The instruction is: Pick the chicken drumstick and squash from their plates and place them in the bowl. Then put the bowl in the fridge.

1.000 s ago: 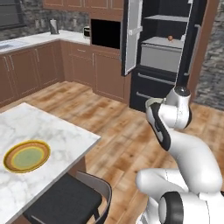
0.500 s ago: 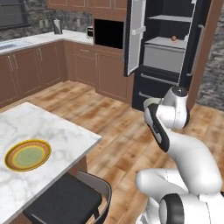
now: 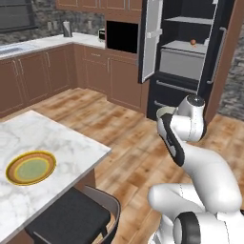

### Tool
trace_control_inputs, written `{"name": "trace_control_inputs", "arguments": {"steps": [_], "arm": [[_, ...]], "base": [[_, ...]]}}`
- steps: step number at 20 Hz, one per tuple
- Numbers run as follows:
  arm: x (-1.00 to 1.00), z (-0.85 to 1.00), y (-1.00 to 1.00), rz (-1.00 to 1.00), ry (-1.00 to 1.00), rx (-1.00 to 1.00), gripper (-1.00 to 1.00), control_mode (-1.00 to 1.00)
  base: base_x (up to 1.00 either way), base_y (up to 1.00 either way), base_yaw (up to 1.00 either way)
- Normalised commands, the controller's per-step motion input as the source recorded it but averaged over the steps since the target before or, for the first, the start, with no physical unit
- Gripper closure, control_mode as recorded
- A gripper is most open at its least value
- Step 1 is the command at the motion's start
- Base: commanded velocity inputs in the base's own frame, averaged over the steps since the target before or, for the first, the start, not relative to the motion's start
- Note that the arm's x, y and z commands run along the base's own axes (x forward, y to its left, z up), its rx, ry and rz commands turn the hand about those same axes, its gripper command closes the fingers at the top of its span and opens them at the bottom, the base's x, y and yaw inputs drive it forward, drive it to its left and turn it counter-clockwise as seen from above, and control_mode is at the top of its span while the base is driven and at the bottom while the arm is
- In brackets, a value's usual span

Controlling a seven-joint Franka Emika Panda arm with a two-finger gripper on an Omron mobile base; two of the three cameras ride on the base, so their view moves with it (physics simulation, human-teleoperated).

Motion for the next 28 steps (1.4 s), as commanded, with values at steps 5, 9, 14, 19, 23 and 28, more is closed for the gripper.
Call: {"name": "trace_control_inputs", "arguments": {"steps": [5,9,14,19,23,28], "arm": [[0.0,0.0,0.0,0.0,0.0,0.0,1.0,1.0],[0.0,0.0,0.0,0.0,0.0,0.0,1.0,1.0],[0.0,0.0,0.0,0.0,0.0,0.0,1.0,1.0],[0.0,0.0,0.0,0.0,0.0,0.0,1.0,1.0],[0.0,0.0,0.0,0.0,0.0,0.0,1.0,1.0],[0.0,0.0,0.0,0.0,0.0,0.0,1.0,1.0]], "base": [[0.09,-0.68,-0.14],[0.16,-0.6,-0.17],[0.18,-0.44,-0.12],[0.68,-0.11,0.0],[0.75,-0.21,0.06],[0.79,-0.22,0.03]]}}
